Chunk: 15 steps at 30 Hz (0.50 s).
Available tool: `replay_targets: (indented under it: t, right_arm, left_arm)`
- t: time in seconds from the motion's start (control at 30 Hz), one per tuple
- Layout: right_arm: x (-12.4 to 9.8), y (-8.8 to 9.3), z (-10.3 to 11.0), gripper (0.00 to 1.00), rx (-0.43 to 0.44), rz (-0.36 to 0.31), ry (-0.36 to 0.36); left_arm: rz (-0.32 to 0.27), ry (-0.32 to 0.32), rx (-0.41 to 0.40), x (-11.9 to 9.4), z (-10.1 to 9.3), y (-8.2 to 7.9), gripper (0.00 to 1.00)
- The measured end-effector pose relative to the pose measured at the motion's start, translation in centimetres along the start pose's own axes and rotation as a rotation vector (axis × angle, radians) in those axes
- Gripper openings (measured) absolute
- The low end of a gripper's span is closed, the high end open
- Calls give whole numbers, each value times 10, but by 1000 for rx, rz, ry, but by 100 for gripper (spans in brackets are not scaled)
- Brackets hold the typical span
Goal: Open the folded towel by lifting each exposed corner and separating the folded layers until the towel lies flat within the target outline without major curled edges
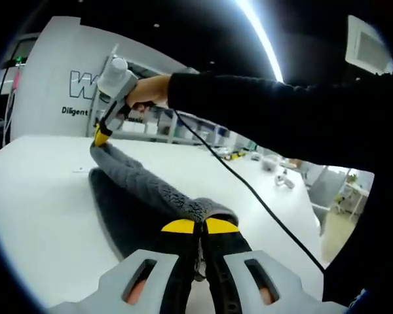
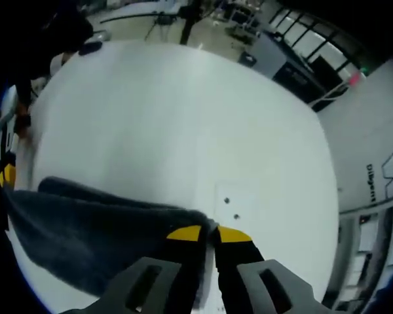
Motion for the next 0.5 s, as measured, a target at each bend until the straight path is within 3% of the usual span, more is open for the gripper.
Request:
replay_targets:
  t: [0.5]
  right_arm:
    - [-17, 0, -1, 3, -17, 5, 38]
  left_arm:
    - [-16, 31, 32, 7, -9, -13, 1]
Point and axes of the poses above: the point that each gripper's makers call its tool centre point, and the gripper's own axes: x roughly forward along the fingers, z roughly to its left, y roughly out of its underside, the point moved 3 cm from there along -x, roughly backward along the fingers, and after that the axes turned 11 degrees about -z, right-handed, at the moved point
